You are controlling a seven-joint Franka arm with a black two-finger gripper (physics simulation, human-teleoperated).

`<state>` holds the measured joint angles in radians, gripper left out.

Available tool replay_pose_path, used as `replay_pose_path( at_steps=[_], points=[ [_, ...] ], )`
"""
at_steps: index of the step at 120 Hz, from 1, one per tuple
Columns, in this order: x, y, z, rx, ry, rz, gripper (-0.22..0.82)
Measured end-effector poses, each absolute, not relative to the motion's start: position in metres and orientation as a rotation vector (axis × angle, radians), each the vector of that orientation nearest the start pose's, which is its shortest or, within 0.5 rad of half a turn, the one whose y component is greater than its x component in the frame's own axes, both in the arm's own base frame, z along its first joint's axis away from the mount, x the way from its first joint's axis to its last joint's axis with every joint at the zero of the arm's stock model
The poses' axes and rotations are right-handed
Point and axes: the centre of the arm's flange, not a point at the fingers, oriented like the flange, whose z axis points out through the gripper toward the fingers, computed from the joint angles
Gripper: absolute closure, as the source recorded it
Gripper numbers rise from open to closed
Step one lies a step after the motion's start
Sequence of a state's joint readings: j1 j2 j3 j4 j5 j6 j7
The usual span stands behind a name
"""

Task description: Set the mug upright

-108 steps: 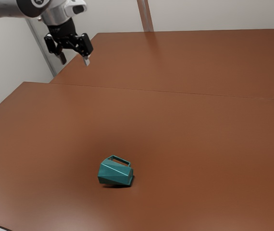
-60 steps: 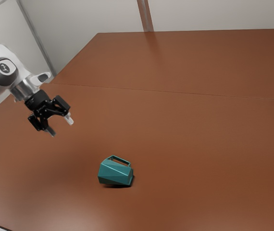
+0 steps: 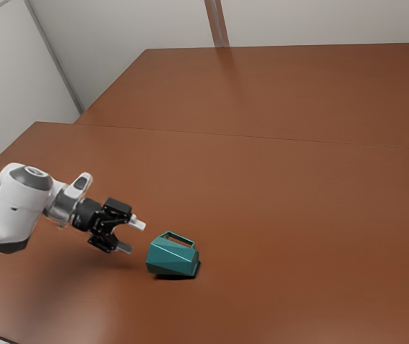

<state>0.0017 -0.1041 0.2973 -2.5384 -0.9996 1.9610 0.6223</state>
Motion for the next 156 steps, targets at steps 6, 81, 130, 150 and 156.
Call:
replay_pose_path(
  at_steps=[6,81,130,150,156],
  points=[
    [0.415,0.052,0.298,2.169,0.290,-0.022,0.02],
    [0.413,-0.005,0.287,2.102,0.039,0.116,0.50],
    [0.419,-0.013,0.299,2.121,-0.051,0.185,0.75],
    [0.462,-0.025,0.371,2.249,-0.336,0.308,0.77],
    [0.488,-0.025,0.411,2.363,-0.531,0.347,0.77]
  ],
)
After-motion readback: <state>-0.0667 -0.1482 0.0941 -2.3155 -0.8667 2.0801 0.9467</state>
